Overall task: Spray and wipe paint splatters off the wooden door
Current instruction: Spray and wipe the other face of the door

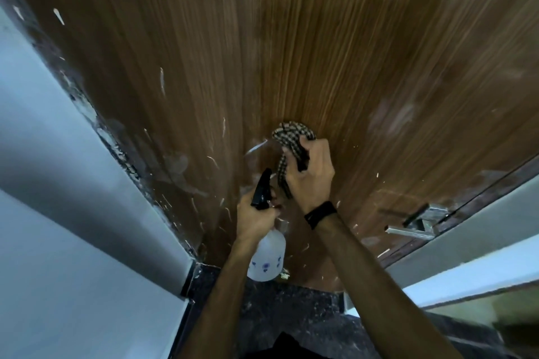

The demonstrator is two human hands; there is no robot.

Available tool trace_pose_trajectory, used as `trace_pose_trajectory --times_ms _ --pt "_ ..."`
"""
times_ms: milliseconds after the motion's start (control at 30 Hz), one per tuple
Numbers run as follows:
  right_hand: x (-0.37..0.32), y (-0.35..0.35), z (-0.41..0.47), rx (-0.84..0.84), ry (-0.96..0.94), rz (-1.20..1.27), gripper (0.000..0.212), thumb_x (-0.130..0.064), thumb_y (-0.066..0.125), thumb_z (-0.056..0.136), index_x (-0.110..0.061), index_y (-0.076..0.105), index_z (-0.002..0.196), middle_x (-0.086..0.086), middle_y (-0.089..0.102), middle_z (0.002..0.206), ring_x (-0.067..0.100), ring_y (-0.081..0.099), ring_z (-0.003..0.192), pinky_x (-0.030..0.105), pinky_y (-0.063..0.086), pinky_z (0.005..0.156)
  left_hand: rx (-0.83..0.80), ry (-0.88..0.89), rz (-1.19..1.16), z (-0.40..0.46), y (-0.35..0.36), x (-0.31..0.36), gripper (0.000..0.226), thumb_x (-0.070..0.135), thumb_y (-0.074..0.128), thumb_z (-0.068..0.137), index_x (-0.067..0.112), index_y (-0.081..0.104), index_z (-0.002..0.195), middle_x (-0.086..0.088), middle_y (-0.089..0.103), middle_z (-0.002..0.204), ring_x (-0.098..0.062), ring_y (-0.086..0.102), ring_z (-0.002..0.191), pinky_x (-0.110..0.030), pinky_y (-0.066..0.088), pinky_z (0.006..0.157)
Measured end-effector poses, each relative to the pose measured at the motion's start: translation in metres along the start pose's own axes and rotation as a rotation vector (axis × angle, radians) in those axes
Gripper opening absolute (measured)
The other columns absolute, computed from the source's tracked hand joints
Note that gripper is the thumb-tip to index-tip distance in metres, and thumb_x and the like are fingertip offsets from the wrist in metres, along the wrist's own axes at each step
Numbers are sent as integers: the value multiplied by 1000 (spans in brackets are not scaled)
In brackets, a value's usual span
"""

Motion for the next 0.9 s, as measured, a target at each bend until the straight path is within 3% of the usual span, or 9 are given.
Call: trace_pose_trajectory --times_ms 100,167,233,300,400,533,667,800,900 --pt "-8 9 9 -6 -45 -47 21 -4 74 87 3 61 101 14 55 88 14 49 80 9 39 77 2 9 -25 1 -5 -3 23 -6 77 79 14 66 80 -4 66 70 -15 56 61 -36 50 67" --pt "3 14 -14 -111 -63 -91 25 -2 73 86 -3 58 107 14 55 92 15 50 80 17 46 70 -12 11 -22 2 -7 -6 21 -6 77 79 12 66 81 -6 68 74 -16 57 62 -40 52 72" --pt "21 15 -49 -246 9 -122 38 3 71 82 -13 52 110 12 55 100 18 53 83 28 55 68 -21 24 -19 3 -10 -7 20 -4 78 79 13 67 81 -2 68 71 -12 57 59 -40 52 72" --pt "34 7 -74 -249 152 -96 46 10 71 77 -18 50 107 11 55 101 16 54 87 38 56 72 -39 45 -26 4 -13 -8 23 -3 78 78 16 66 79 0 68 72 -9 57 57 -37 49 71" --pt "28 -4 -70 -39 259 2 47 14 76 73 -18 51 99 12 57 91 11 51 85 34 49 70 -70 60 -46 5 -21 -9 26 -6 77 81 17 65 79 0 66 73 -8 57 57 -34 46 70" --pt "1 2 -12 104 76 54 37 0 81 78 -12 53 100 12 56 86 19 55 79 21 45 69 -58 39 -49 4 -23 -13 29 -6 76 80 21 67 82 2 66 72 -10 57 59 -35 45 68" --pt "-17 25 11 31 -70 -21 24 -3 77 82 -1 62 101 14 56 86 18 51 79 17 43 72 -46 57 -25 4 -20 -13 44 -9 76 78 34 68 81 7 63 62 -17 55 57 -32 44 61" --pt "6 29 -35 -166 -1 -47 30 1 71 83 -10 57 106 11 53 95 19 53 78 28 52 65 -49 49 -8 7 -17 -9 30 -8 76 77 20 68 85 5 62 63 -11 53 54 -35 45 66" --pt "23 12 -59 -158 123 -36 36 8 71 77 -11 57 104 10 55 95 20 56 82 37 54 67 -67 66 -23 7 -16 -7 21 -7 78 78 8 67 88 -10 68 77 -15 56 59 -39 47 72"
Point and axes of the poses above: each hand's wrist, its own z-axis towards the middle knuckle, its own y-axis out of the palm, x = y × z, the point moved 2 cm from there along z, towards the middle knuckle
